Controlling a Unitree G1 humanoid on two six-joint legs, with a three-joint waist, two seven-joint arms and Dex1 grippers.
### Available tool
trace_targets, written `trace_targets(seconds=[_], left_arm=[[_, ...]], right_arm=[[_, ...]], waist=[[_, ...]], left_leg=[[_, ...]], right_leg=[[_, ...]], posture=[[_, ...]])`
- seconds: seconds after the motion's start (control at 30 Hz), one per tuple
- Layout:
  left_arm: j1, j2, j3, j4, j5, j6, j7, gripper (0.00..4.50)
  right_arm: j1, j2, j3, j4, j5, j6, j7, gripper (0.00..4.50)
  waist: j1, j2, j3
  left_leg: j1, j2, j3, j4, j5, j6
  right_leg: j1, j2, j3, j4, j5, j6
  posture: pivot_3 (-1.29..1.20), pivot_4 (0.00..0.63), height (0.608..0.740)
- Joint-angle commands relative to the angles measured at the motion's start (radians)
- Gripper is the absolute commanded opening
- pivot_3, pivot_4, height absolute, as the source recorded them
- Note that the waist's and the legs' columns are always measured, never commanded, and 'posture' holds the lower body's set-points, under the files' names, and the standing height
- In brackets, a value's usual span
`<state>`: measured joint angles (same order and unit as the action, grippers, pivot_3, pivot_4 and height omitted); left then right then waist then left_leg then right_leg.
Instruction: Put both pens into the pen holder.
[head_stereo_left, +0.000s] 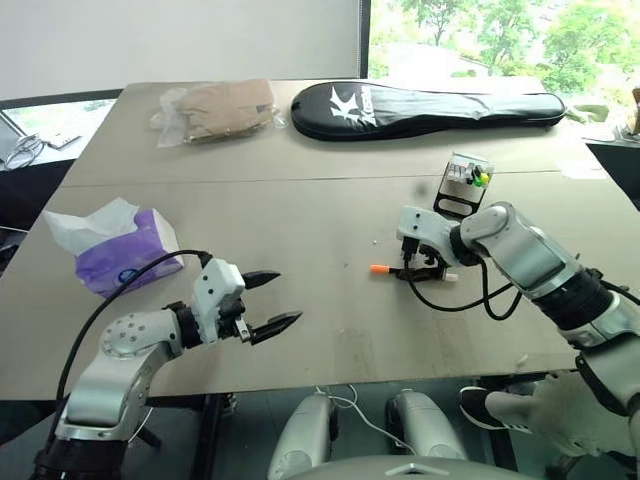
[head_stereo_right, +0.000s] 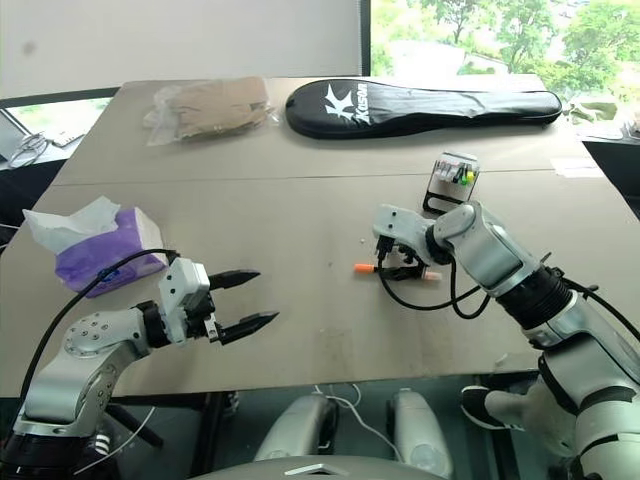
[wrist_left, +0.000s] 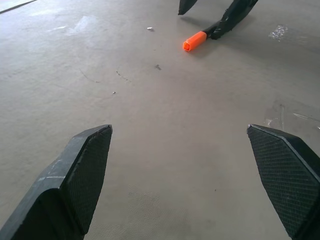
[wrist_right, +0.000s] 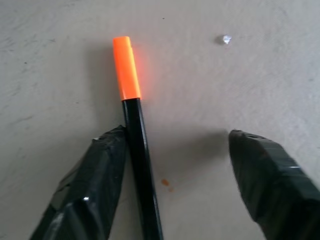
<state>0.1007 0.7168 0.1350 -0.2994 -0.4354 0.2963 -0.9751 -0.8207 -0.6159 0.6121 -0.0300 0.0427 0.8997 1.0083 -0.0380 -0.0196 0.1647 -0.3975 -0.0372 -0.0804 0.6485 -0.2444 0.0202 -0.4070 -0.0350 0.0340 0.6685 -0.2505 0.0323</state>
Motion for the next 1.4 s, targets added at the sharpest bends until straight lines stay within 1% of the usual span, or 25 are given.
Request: trace_targets(seconds=[0.03, 0.13, 0.17, 0.2, 0.33, 0.4, 0.47, 0.53, 0.57, 0.6, 0.7, 0.87, 0.97, 1.17, 1.4], left_arm=[[0.005, -0.005, 0.005, -0.033, -0.002, -0.018, 0.009, 4.5], [0.012, -0.012, 0.003, -0.048, -0.003, -0.015, 0.019, 4.5], [0.013, -0.014, 0.004, -0.053, -0.003, -0.014, 0.022, 4.5], [0.016, -0.017, 0.004, -0.06, -0.005, -0.013, 0.027, 4.5], [0.024, -0.036, 0.01, -0.09, -0.003, -0.023, 0.053, 4.5], [0.009, -0.056, 0.016, -0.119, -0.046, 0.001, 0.065, 4.5], [-0.044, -0.084, 0.012, -0.183, -0.126, 0.073, 0.104, 4.5], [-0.08, -0.1, -0.002, -0.223, -0.159, 0.115, 0.13, 4.5], [-0.095, -0.108, -0.015, -0.233, -0.16, 0.123, 0.14, 4.5], [-0.105, -0.113, -0.023, -0.241, -0.161, 0.13, 0.147, 4.5], [-0.121, -0.136, -0.068, -0.227, -0.135, 0.124, 0.163, 4.5], [-0.124, -0.158, -0.106, -0.198, -0.114, 0.098, 0.155, 4.5], [-0.133, -0.166, -0.113, -0.172, -0.1, 0.079, 0.146, 4.5], [-0.139, -0.169, -0.112, -0.141, -0.084, 0.048, 0.133, 4.5], [-0.11, -0.168, -0.101, -0.157, -0.084, 0.043, 0.145, 4.5]], right_arm=[[0.023, 0.025, 0.051, -0.005, -0.008, 0.047, 0.014, 1.69], [0.032, 0.041, 0.023, -0.012, -0.004, 0.062, 0.003, 0.2], [0.038, 0.045, 0.005, -0.018, 0.002, 0.06, -0.001, 0.02], [0.047, 0.049, -0.023, -0.032, 0.018, 0.055, 0.001, 0.02], [0.084, 0.115, -0.227, -0.074, 0.112, -0.015, -0.034, 0.02], [0.089, 0.194, -0.414, -0.078, 0.217, -0.099, -0.074, 0.02], [0.059, 0.267, -0.623, -0.042, 0.298, -0.24, -0.169, 0.02], [0.031, 0.296, -0.717, -0.01, 0.323, -0.33, -0.229, 0.02], [0.018, 0.301, -0.737, 0.014, 0.304, -0.385, -0.268, 0.02], [0.01, 0.304, -0.747, 0.034, 0.289, -0.426, -0.294, 0.02], [-0.01, 0.302, -0.758, 0.156, 0.174, -0.715, -0.393, 0.02], [-0.03, 0.315, -0.771, 0.354, 0.12, -1.005, -0.478, 0.02], [-0.028, 0.313, -0.752, 0.456, 0.091, -1.142, -0.487, 0.02], [-0.041, 0.306, -0.725, 0.629, 0.062, -1.359, -0.454, 0.02], [-0.066, 0.299, -0.73, 0.794, 0.055, -1.519, -0.472, 0.02]], waist=[[-0.004, 0.0, 0.0], [-0.006, 0.0, -0.001], [-0.006, 0.0, -0.002], [-0.006, 0.0, -0.002], [-0.003, 0.001, -0.001], [-0.003, 0.003, 0.001], [0.001, 0.005, 0.002], [0.015, 0.005, 0.003], [0.02, 0.005, 0.003], [0.023, 0.005, 0.003], [0.023, 0.005, 0.002], [0.015, 0.007, 0.003], [0.011, 0.007, 0.003], [0.001, 0.007, 0.003], [-0.003, 0.007, 0.003]], left_leg=[[0.0, 0.0, 0.0, 0.0, 0.0, 0.0], [0.0, 0.0, 0.0, 0.0, 0.0, 0.0], [0.001, 0.001, 0.0, 0.0, 0.0, 0.0], [0.001, 0.001, 0.0, 0.0, 0.0, 0.0], [-0.001, 0.001, 0.001, 0.0, 0.0, 0.0], [-0.002, 0.001, 0.001, -0.001, 0.0, 0.0], [-0.005, 0.001, 0.001, -0.001, 0.0, 0.0], [-0.006, 0.001, 0.0, 0.0, 0.0, 0.0], [-0.007, 0.0, 0.0, 0.001, 0.0, 0.0], [-0.007, -0.001, 0.0, 0.001, 0.0, 0.0], [-0.005, -0.001, 0.001, -0.001, 0.0, -0.001], [-0.004, 0.0, 0.006, -0.003, 0.002, -0.003], [-0.003, 0.0, 0.006, -0.003, 0.002, -0.003], [-0.003, 0.0, 0.008, -0.003, 0.002, -0.002], [-0.002, 0.001, 0.008, -0.003, 0.002, -0.002]], right_leg=[[0.0, 0.0, 0.0, 0.0, 0.0, 0.0], [0.0, 0.0, 0.0, 0.0, 0.0, 0.0], [0.0, 0.0, 0.0, 0.0, 0.0, 0.0], [0.0, 0.001, 0.0, 0.0, 0.0, 0.0], [0.0, 0.001, 0.001, 0.0, 0.0, -0.001], [-0.001, 0.001, 0.001, 0.0, 0.001, -0.001], [-0.004, 0.001, 0.001, 0.0, 0.001, 0.0], [-0.004, 0.001, 0.0, 0.0, 0.001, 0.0], [-0.004, 0.001, -0.001, 0.0, 0.001, 0.0], [-0.004, 0.0, -0.001, 0.0, 0.001, 0.0], [-0.004, 0.0, 0.001, 0.0, 0.001, 0.0], [-0.005, 0.002, 0.004, 0.001, 0.001, 0.0], [-0.004, 0.003, 0.004, 0.001, 0.001, 0.0], [-0.004, 0.003, 0.004, 0.001, 0.001, 0.0], [-0.004, 0.003, 0.006, 0.001, 0.001, 0.0]], posture=[[0.0, 0.15, 0.74], [0.0, 0.15, 0.74], [0.0, 0.15, 0.74], [0.0, 0.15, 0.74], [0.0, 0.15, 0.74], [0.0, 0.15, 0.74], [0.0, 0.15, 0.74], [0.0, 0.15, 0.74], [0.0, 0.15, 0.74], [0.0, 0.15, 0.74], [0.0, 0.15, 0.74], [0.0, 0.15, 0.74], [0.0, 0.15, 0.74], [0.0, 0.15, 0.74], [0.0, 0.15, 0.74]])
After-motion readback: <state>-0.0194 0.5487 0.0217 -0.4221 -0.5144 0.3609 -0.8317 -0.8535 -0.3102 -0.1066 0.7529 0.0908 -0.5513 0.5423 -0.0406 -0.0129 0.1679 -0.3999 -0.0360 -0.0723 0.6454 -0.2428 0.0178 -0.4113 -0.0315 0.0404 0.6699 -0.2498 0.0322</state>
